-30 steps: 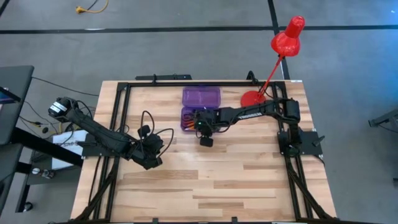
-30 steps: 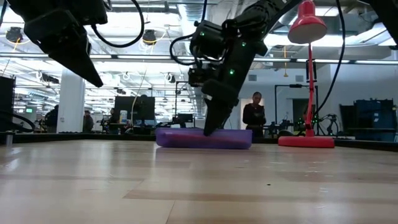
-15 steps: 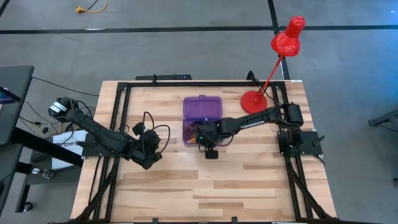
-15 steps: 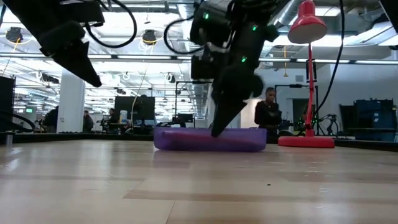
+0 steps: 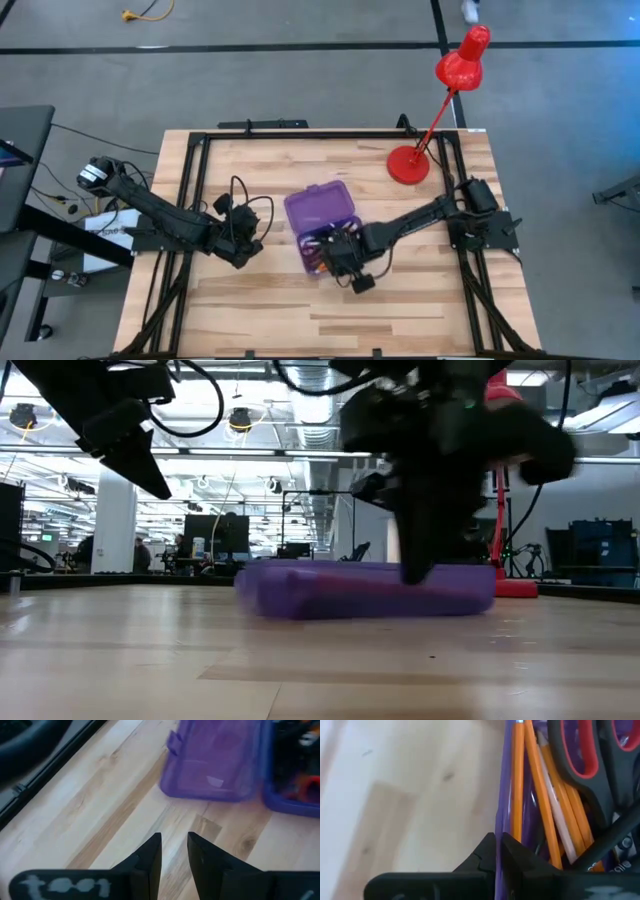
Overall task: Pick & place school supplies into a supply box
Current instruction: Move the purple supply box to the center of the table, then close the purple supply box
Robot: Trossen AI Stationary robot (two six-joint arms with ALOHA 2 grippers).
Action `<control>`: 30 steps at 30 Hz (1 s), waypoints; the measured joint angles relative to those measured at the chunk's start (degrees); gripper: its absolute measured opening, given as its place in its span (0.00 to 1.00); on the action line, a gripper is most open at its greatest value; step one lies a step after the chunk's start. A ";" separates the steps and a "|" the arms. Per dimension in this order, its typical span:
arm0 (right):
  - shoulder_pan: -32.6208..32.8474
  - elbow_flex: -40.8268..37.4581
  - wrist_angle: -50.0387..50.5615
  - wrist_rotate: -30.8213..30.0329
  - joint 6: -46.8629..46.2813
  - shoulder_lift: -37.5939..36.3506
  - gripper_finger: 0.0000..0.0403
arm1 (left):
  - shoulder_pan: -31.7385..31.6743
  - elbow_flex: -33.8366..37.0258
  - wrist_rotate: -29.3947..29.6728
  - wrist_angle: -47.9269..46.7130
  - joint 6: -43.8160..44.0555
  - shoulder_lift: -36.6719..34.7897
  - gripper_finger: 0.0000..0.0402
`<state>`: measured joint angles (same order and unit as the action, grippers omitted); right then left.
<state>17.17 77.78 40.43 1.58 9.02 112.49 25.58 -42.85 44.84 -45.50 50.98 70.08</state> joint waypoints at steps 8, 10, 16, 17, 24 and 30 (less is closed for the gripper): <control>3.78 0.02 1.13 -3.41 -2.17 0.00 0.02 | -1.51 0.00 -0.18 1.42 -1.00 0.00 0.21; 4.03 0.02 1.15 -4.31 -3.25 -0.14 0.05 | -2.00 0.00 -0.85 2.96 -2.43 0.00 0.21; 4.08 0.23 1.88 -5.29 -6.11 -1.13 0.15 | -3.72 0.00 -2.80 7.23 -7.19 0.00 0.21; 4.08 0.37 1.45 -5.69 -6.53 -1.31 0.17 | -4.05 0.00 -3.08 7.65 -7.94 0.00 0.21; 3.80 0.34 1.43 -7.89 -14.49 -4.15 0.24 | -6.54 0.00 -4.63 10.45 -13.51 0.00 0.21; 3.73 0.37 1.83 -12.48 -34.42 -8.24 0.28 | -9.40 0.00 -6.64 12.72 -19.35 0.00 0.21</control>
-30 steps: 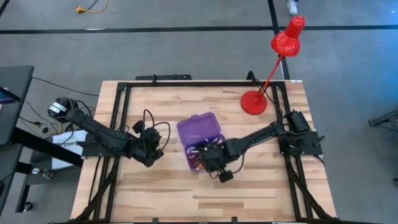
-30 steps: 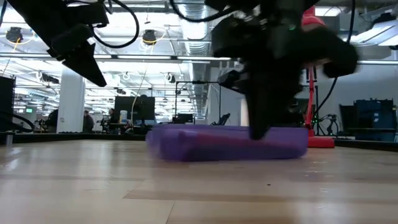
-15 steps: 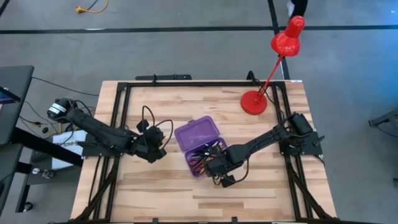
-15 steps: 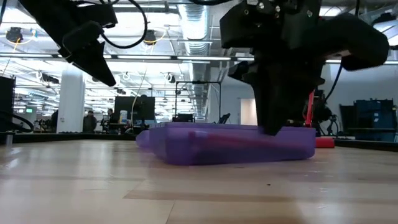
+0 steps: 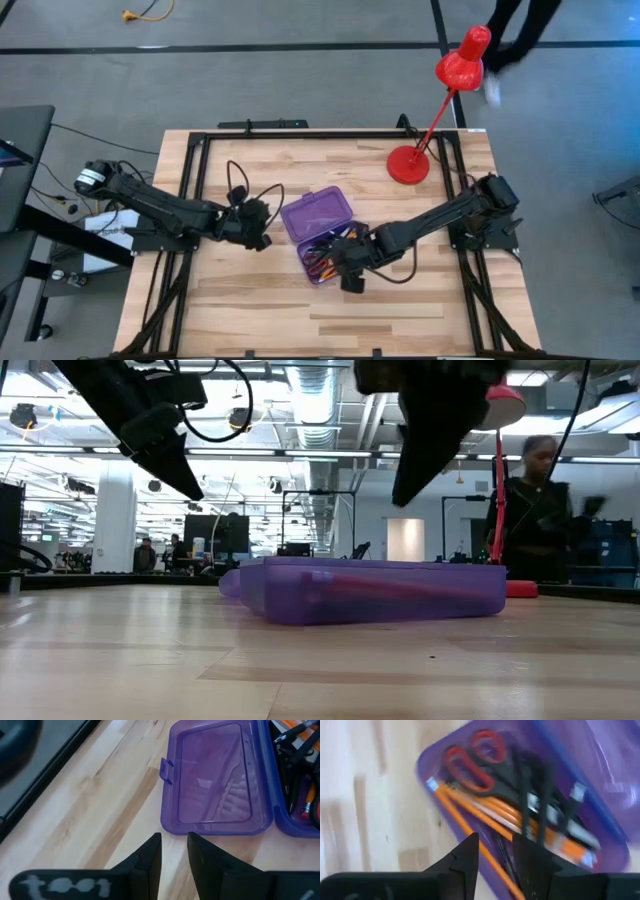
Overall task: Pick & place school supplies into a supply box
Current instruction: Close the purple supply box
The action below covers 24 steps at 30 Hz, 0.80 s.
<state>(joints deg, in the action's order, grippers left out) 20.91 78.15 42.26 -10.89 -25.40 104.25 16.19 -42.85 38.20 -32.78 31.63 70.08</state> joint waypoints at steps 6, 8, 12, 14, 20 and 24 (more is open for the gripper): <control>-0.04 0.00 9.53 -1.15 -26.44 -1.01 0.28 | -3.05 0.00 -2.17 2.92 -5.86 0.00 0.21; -0.03 -0.08 11.78 -0.94 -32.35 -0.99 0.28 | -4.04 0.00 -2.75 3.80 -7.69 0.00 0.21; -0.97 -1.51 14.89 -1.20 -40.36 -0.96 0.28 | -5.73 0.00 -4.88 4.55 -9.81 0.00 0.21; -2.20 -2.40 16.72 -1.25 -42.93 -0.96 0.28 | -6.33 0.00 -5.91 4.89 -10.42 0.00 0.21; -6.55 -5.02 11.30 2.97 -38.86 -0.88 0.28 | -7.51 0.00 -8.56 5.60 -12.00 0.00 0.21; -8.42 -5.05 14.46 2.46 -38.56 -0.88 0.28 | -7.75 0.00 -9.78 5.47 -11.94 0.00 0.21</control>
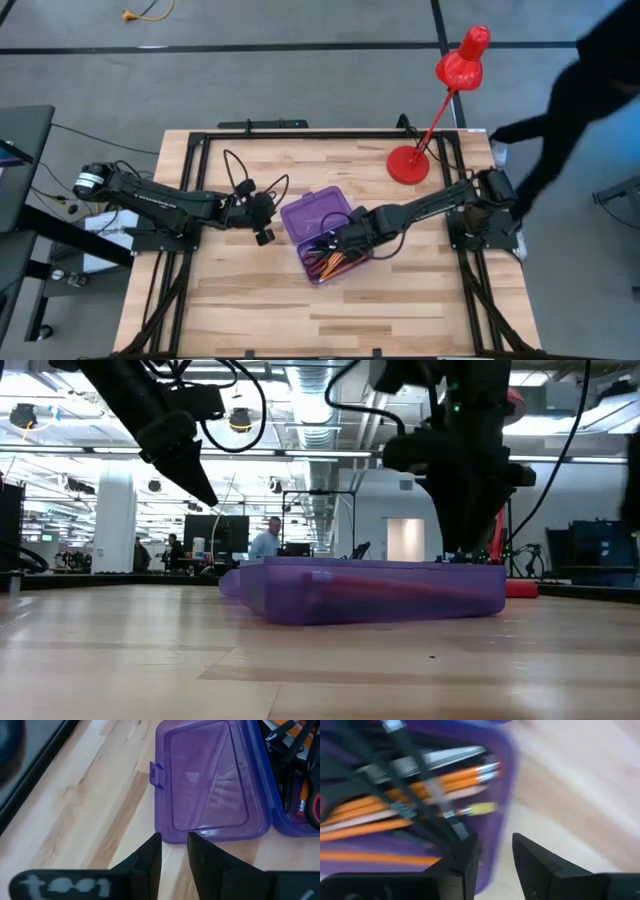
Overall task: Pick & place school supplies into a supply box
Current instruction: Close the purple supply box
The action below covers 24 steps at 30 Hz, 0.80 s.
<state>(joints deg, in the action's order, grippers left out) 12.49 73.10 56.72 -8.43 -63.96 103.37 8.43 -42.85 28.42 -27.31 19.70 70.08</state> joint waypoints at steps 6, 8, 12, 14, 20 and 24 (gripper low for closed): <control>-2.18 0.00 2.01 -0.16 4.77 0.00 0.28 | -0.17 0.00 -0.15 -0.14 0.02 0.00 0.21; -2.88 -0.02 1.04 0.49 6.20 0.00 0.28 | -0.55 0.00 -0.19 -0.15 0.03 0.00 0.21; -4.49 -0.15 0.97 0.50 7.85 0.00 0.28 | -1.37 0.00 -0.21 -0.15 0.03 0.00 0.21; -5.11 -1.05 -0.30 0.83 8.88 0.00 0.28 | -1.80 0.00 -0.55 -0.13 -0.30 0.00 0.21; -4.85 -5.05 -4.95 4.05 8.72 0.00 0.28 | -2.69 0.00 -1.15 -0.15 -0.99 0.00 0.21; -4.24 -5.52 -5.12 4.03 8.72 0.00 0.28 | -3.05 0.00 -1.15 -0.15 -2.06 0.00 0.21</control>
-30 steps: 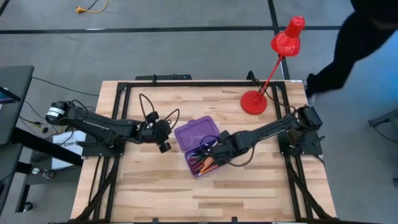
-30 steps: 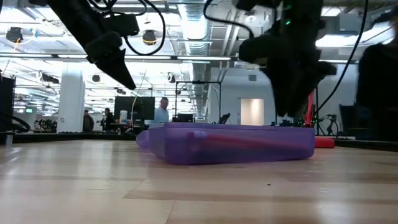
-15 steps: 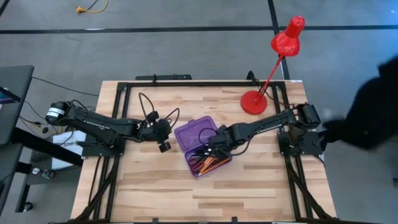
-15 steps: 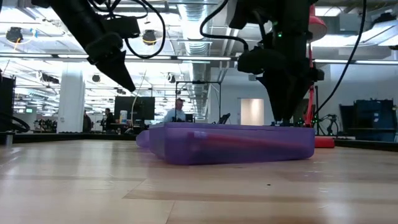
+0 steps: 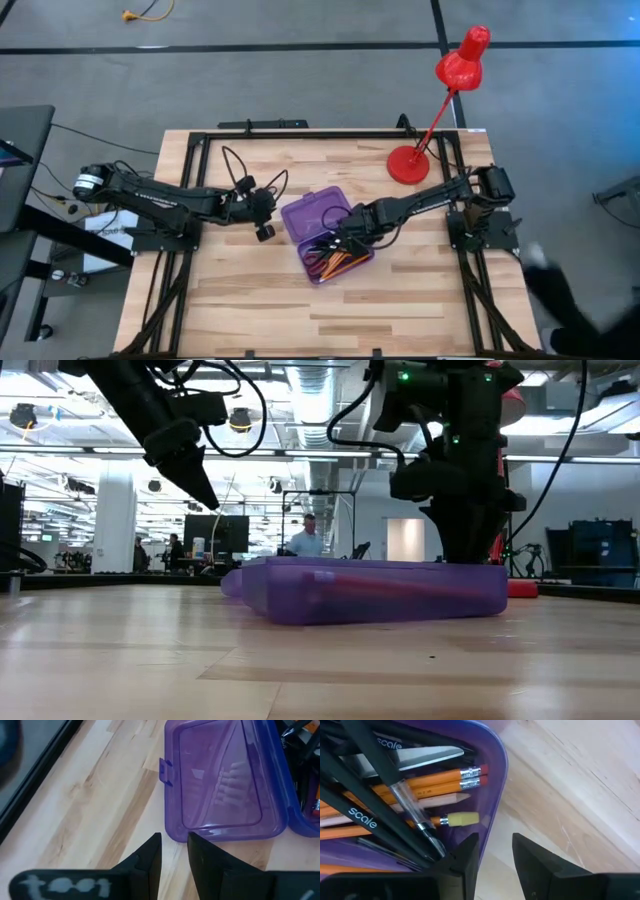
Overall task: Pick & place school supplies into a supply box
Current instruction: Close the purple supply box
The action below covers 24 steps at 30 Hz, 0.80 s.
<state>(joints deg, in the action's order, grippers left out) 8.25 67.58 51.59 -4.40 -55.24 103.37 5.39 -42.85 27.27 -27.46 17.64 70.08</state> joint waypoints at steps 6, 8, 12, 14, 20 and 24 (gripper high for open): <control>-0.09 -2.06 -3.49 2.78 1.61 0.00 0.19 | -1.55 0.00 -0.16 0.56 -0.55 0.00 0.21; -0.09 -2.39 -3.96 3.02 2.68 0.00 0.13 | -1.93 0.00 -0.86 0.90 -0.56 0.00 0.21; -0.10 -2.39 -4.51 1.82 7.21 0.00 0.02 | -2.23 0.00 -1.50 1.50 -0.56 0.00 0.21; -0.42 -2.39 -4.77 0.63 9.90 0.00 0.02 | -2.31 0.00 -1.95 1.51 -0.41 0.00 0.21; -1.98 -2.39 -4.57 -1.14 16.31 0.00 0.01 | -7.34 0.00 -15.62 1.49 1.97 0.00 0.21; -3.65 -2.39 -5.00 -1.77 17.54 0.00 0.00 | -10.96 0.00 -24.40 1.51 3.20 0.00 0.21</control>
<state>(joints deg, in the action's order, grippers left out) 4.60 65.19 46.60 -6.18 -37.71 103.37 -5.57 -42.85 2.87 -25.96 20.83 70.08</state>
